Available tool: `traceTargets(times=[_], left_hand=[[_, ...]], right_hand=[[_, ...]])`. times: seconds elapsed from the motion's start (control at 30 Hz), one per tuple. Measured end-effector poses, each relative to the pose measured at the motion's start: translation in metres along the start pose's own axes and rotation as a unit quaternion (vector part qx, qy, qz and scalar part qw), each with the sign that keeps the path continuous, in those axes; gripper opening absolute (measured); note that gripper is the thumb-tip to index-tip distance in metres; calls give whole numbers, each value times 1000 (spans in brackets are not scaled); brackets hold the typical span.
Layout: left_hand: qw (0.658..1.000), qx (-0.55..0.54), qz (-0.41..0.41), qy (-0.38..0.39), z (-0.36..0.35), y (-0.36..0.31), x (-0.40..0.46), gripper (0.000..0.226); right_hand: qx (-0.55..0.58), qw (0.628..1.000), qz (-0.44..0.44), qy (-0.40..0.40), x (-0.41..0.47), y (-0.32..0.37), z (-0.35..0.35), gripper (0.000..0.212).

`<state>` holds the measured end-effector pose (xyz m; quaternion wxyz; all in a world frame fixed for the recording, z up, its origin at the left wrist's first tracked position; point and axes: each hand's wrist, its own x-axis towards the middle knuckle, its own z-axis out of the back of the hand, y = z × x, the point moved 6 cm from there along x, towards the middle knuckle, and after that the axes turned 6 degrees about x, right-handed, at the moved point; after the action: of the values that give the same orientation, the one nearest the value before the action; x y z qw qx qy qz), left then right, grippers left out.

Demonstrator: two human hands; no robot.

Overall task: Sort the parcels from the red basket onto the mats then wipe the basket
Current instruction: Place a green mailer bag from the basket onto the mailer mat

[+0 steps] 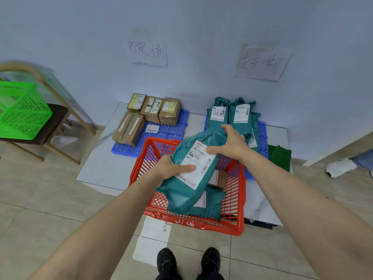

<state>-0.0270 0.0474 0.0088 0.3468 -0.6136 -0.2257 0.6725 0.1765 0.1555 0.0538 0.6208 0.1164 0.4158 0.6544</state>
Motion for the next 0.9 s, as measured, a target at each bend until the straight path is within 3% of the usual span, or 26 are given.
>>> traceTargets(times=[0.1, 0.17, 0.27, 0.47, 0.53, 0.77, 0.9], left_hand=[[996, -80, -6, -33, 1, 5, 4, 59], [993, -113, -15, -42, -2, 7, 8, 58], [985, -166, -26, -49, -9, 7, 11, 50], [973, -222, -58, -38, -24, 8, 23, 57], [970, -231, -61, -39, -29, 7, 27, 52], [975, -210, -67, -34, -49, -4, 39, 31], [979, -188, -70, -34, -60, -9, 52, 42]], right_hand=[[66, 996, -51, -44, 2, -10, -3, 124], [138, 987, -85, -14, 3, -15, -14, 128], [217, 964, -145, 47, 0, -23, -35, 107], [310, 930, -169, 100, 0, -33, -57, 104], [315, 929, -165, 102, 1, -37, -57, 104], [338, 924, -153, 92, 7, -52, -42, 76], [336, 927, -148, 77, 8, -61, -29, 61]])
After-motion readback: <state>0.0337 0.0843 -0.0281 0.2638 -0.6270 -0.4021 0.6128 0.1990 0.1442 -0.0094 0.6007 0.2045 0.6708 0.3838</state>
